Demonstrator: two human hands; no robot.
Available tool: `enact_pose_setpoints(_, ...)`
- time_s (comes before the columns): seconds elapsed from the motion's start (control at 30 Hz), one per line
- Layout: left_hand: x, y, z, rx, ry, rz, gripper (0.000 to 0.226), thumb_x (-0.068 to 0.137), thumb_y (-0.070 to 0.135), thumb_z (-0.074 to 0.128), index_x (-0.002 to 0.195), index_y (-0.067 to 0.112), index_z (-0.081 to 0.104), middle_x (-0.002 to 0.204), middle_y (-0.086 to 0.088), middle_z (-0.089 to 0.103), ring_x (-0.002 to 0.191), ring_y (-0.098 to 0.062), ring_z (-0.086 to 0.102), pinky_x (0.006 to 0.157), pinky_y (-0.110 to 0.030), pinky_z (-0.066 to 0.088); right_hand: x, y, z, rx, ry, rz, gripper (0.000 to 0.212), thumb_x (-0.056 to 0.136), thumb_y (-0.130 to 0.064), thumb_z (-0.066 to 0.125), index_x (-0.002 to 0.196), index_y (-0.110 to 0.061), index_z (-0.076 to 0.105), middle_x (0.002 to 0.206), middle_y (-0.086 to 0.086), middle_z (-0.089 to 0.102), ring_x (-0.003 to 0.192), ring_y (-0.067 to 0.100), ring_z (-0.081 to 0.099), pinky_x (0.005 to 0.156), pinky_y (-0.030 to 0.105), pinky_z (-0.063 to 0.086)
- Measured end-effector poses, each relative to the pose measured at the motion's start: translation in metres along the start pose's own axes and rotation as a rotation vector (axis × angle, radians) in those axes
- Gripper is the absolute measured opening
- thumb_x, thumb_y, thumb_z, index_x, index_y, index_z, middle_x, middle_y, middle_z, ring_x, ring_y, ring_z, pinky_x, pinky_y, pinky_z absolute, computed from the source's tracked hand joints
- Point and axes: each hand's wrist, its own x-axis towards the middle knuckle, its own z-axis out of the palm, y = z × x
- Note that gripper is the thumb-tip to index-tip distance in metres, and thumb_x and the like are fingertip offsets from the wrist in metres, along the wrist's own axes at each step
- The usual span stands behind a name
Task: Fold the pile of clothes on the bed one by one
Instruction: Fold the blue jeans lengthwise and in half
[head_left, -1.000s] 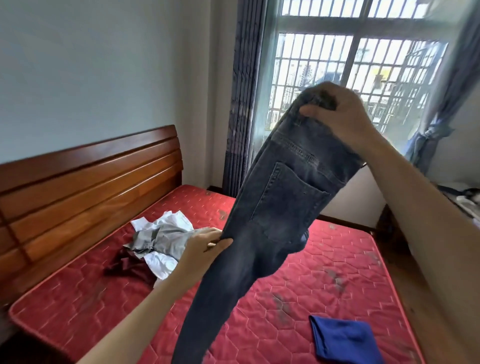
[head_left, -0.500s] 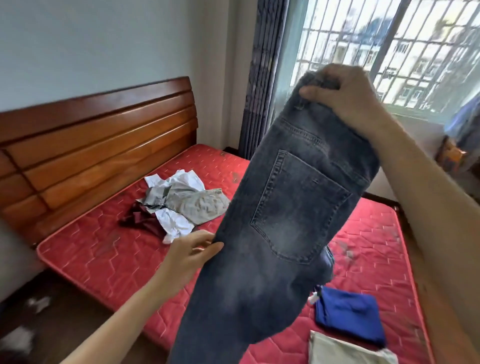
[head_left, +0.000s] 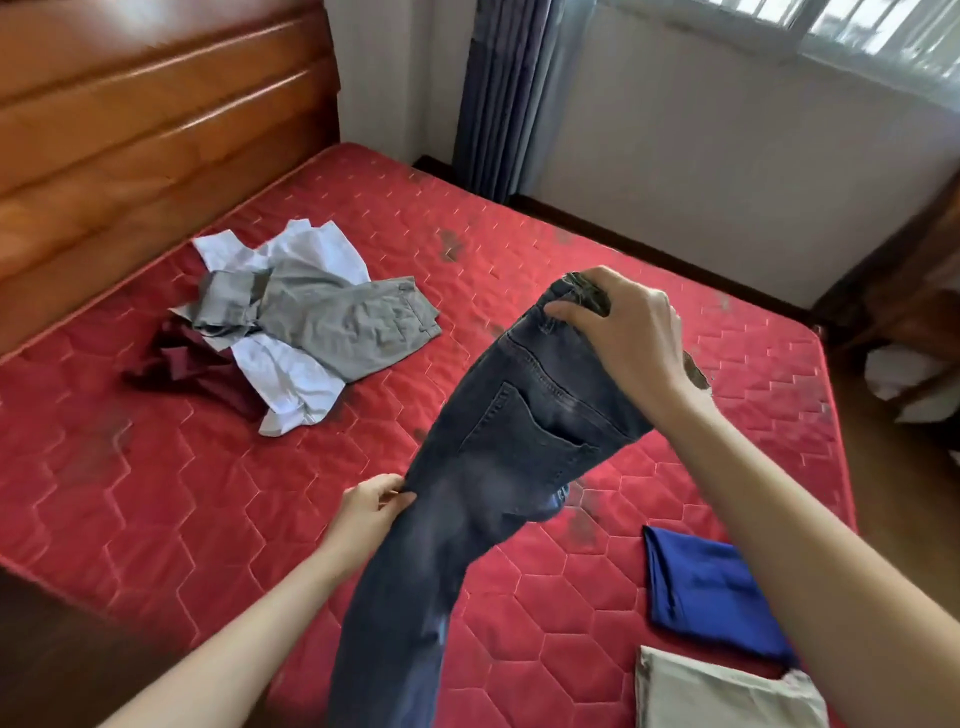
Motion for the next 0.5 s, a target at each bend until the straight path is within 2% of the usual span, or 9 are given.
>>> enact_pose_setpoints(0.13,0.061,-0.037,0.022,0.021,0.022,0.03,0.011,0.089,0.007,0.063,0.087,0.016,0.07,0.08,0.009,0.068,0.074,-0.003,0.061,0.065,-0.007,0.038,0.031,0.049,0.073,-0.012,-0.031,0.09,0.038,0.077,-0.06,0.065,0.097,-0.027,0.066,0.085,-0.004,0.07,0.073,0.015,0.051,0.064,0.029,0.032)
enact_pose_setpoints(0.23,0.11,-0.056,0.039,0.014,0.077,0.035,0.012,0.09,0.008,0.063,0.087,0.017,0.07,0.08,0.01,0.068,0.073,0.003,0.06,0.065,-0.008,0.038,0.07,0.09,0.123,-0.024,-0.135,0.142,0.037,0.078,-0.057,0.067,0.099,-0.026,0.068,0.091,-0.002,0.071,0.083,0.021,0.06,0.067,0.032,0.039)
enact_pose_setpoints(0.33,0.173,-0.08,0.066,0.038,0.147,-0.001,0.008,0.09,0.012,0.064,0.09,0.013,0.072,0.083,0.004,0.069,0.078,-0.013,0.062,0.071,-0.023,0.043,0.122,0.142,0.191,-0.005,-0.275,0.184,0.031,0.079,-0.051,0.069,0.097,-0.025,0.07,0.089,-0.001,0.071,0.087,0.024,0.063,0.074,0.037,0.051)
enact_pose_setpoints(0.5,0.296,-0.141,0.131,0.126,0.284,-0.101,0.01,0.089,0.012,0.065,0.096,0.01,0.073,0.093,-0.004,0.072,0.088,-0.025,0.064,0.08,-0.035,0.046,0.204,0.253,0.353,-0.021,-0.494,0.189,0.035,0.079,-0.051,0.071,0.093,-0.019,0.07,0.087,0.002,0.069,0.088,0.025,0.063,0.079,0.042,0.053)
